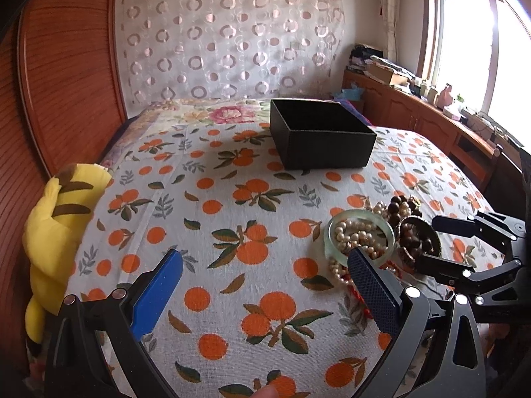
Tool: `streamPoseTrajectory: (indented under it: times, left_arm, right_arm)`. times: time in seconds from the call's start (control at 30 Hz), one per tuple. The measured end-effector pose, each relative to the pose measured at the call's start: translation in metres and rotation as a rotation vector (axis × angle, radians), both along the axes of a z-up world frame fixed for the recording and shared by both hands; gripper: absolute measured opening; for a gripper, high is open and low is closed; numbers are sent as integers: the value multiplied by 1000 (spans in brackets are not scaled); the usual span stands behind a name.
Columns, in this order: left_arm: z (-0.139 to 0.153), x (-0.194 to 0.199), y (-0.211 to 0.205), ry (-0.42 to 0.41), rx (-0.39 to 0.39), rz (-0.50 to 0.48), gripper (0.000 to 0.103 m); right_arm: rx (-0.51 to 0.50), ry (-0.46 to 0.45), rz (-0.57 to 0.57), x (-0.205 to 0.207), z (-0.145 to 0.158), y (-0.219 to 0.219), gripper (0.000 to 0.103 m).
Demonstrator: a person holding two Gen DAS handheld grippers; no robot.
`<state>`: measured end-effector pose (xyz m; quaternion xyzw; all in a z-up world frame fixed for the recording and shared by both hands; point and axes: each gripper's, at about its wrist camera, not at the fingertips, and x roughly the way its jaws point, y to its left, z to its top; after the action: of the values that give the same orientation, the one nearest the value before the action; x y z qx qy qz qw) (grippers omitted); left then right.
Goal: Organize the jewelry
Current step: 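Grasp the green jade bangle with the left tool while the right tool grasps the metal cuff bangle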
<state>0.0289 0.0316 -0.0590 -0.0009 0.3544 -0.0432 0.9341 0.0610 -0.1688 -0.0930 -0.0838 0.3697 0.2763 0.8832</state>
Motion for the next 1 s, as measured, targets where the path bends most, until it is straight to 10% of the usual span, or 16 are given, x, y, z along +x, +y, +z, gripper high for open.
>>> streamPoseTrajectory:
  times: [1.0]
  left_arm:
    - [-24, 57, -61, 186, -96, -281, 82]
  right_arm:
    - [-3, -69, -96, -7, 16, -51, 63]
